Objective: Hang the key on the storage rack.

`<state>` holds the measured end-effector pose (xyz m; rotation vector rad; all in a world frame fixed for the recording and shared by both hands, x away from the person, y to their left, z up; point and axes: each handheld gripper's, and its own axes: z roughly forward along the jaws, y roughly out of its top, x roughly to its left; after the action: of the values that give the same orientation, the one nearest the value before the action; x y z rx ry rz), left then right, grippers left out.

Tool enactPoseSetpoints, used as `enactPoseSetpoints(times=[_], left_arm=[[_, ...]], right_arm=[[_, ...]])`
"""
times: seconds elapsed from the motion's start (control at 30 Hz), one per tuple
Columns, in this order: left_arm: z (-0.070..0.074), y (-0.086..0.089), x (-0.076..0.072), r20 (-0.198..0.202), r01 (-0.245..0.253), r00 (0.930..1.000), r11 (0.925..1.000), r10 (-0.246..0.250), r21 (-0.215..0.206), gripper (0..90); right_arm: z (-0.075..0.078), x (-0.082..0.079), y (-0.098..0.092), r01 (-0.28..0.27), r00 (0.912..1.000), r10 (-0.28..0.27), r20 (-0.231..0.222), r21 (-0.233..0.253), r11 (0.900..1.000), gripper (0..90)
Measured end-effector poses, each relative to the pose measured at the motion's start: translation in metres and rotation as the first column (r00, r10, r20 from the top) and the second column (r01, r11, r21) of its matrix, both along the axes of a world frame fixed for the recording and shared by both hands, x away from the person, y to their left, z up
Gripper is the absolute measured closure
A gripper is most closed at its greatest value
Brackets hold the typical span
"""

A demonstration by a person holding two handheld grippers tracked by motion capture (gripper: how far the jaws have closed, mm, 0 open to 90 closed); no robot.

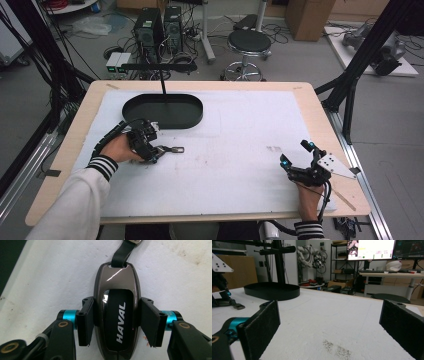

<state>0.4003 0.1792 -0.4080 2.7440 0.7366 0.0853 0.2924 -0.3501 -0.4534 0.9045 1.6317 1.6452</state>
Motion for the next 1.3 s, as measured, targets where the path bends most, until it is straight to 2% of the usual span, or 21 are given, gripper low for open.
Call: enactPoseSetpoints(times=[0.1, 0.3, 0.33, 0.37, 0.47, 0.57, 0.6, 0.63, 0.67, 0.73, 0.8, 0.83, 0.93, 1.03, 1.07, 1.1, 1.13, 1.17, 1.2, 1.3], left_arm=[[0.001, 0.001, 0.0, -0.008, -0.01, 0.9999, 0.9999, 0.01, -0.014, 48.6], [0.006, 0.003, -0.001, 0.03, -0.002, 0.9995, 0.9995, 0.003, -0.03, 48.8], [0.007, 0.005, -0.002, 0.04, -0.006, 0.9992, 0.9979, 0.009, -0.064, 48.8], [0.007, 0.005, -0.002, 0.04, -0.006, 0.9992, 0.9979, 0.009, -0.064, 48.8], [0.012, 0.008, -0.002, 0.062, -0.021, 0.9977, 0.9948, 0.027, -0.1, 48.8], [0.02, 0.015, -0.001, 0.1, -0.046, 0.9931, 0.9889, 0.061, -0.141, 48.8], [0.025, 0.019, -0.001, 0.128, -0.071, 0.9873, 0.9828, 0.093, -0.17, 48.8], [0.025, 0.019, -0.001, 0.128, -0.071, 0.9873, 0.9828, 0.093, -0.17, 48.8], [0.027, 0.022, 0.0, 0.144, -0.079, 0.9838, 0.98, 0.106, -0.183, 48.8], [0.032, 0.028, 0.001, 0.139, -0.103, 0.9808, 0.9689, 0.137, -0.225, 48.7], [0.035, 0.033, 0.001, 0.155, -0.129, 0.973, 0.9595, 0.171, -0.251, 48.7], [0.037, 0.036, 0.002, 0.153, -0.143, 0.9701, 0.9525, 0.188, -0.269, 48.8], [0.041, 0.044, 0.003, 0.162, -0.169, 0.9607, 0.9376, 0.226, -0.304, 48.8], [0.046, 0.052, 0.004, 0.179, -0.193, 0.9488, 0.926, 0.26, -0.325, 48.8], [0.048, 0.055, 0.004, 0.188, -0.208, 0.9408, 0.9185, 0.282, -0.336, 48.7], [0.05, 0.058, 0.004, 0.196, -0.216, 0.9358, 0.9151, 0.293, -0.341, 48.7], [0.054, 0.063, 0.004, 0.212, -0.241, 0.9186, 0.8979, 0.334, -0.368, 48.7], [0.056, 0.067, 0.004, 0.217, -0.251, 0.9113, 0.8899, 0.35, -0.381, 48.7], [0.056, 0.067, 0.004, 0.217, -0.251, 0.9113, 0.8899, 0.35, -0.381, 48.7], [0.061, 0.076, 0.005, 0.225, -0.283, 0.888, 0.8624, 0.401, -0.419, 48.7]], right_arm=[[0.0, 0.0, 0.0, 0.0, 1.0, 0.0, -0.001, -0.001, 1.0, 2.2], [0.0, 0.0, 0.0, 0.0, 1.0, 0.0, 0.001, 0.0, 1.0, 2.2], [0.0, 0.0, 0.0, 0.0, 1.0, 0.0, 0.002, -0.001, 1.0, 2.2], [0.0, 0.0, 0.0, 0.0, 1.0, 0.0, 0.002, -0.001, 1.0, 2.2], [0.0, 0.0, 0.0, 0.0, 1.0, 0.0, 0.001, 0.0, 1.0, 2.2], [0.0, 0.0, 0.0, 0.0, 1.0, 0.0, 0.003, 0.001, 1.0, 2.2], [0.0, 0.0, 0.0, 0.0, 1.0, 0.0, 0.003, 0.001, 1.0, 2.2], [0.0, 0.0, 0.0, 0.0, 1.0, 0.0, 0.003, 0.001, 1.0, 2.2], [0.0, 0.0, 0.0, 0.0, 1.0, 0.0, 0.003, 0.001, 1.0, 2.2], [0.0, 0.0, 0.0, 0.001, 1.0, -0.001, 0.002, 0.001, 1.0, 2.2], [0.0, 0.0, 0.0, 0.001, 1.0, -0.001, 0.001, -0.001, 1.0, 2.2], [0.0, 0.0, 0.0, 0.0, 1.0, 0.0, 0.002, -0.001, 1.0, 2.2], [0.0, 0.0, 0.0, 0.001, 1.0, -0.001, 0.002, -0.001, 1.0, 2.2], [0.0, 0.0, 0.0, 0.001, 1.0, -0.001, 0.002, 0.0, 1.0, 2.2], [0.0, 0.0, 0.0, 0.001, 1.0, -0.001, 0.002, -0.002, 1.0, 2.2], [0.0, 0.0, 0.0, 0.002, 1.0, -0.002, 0.001, 0.0, 1.0, 2.2], [0.0, 0.0, 0.0, 0.002, 1.0, -0.002, 0.001, 0.0, 1.0, 2.2], [0.0, 0.0, 0.0, 0.003, 1.0, -0.003, 0.001, 0.002, 1.0, 2.2], [0.0, 0.0, 0.0, 0.001, 1.0, -0.001, 0.004, -0.001, 1.0, 2.2], [0.0, 0.0, 0.0, 0.002, 1.0, -0.002, 0.004, 0.001, 1.0, 2.2]])
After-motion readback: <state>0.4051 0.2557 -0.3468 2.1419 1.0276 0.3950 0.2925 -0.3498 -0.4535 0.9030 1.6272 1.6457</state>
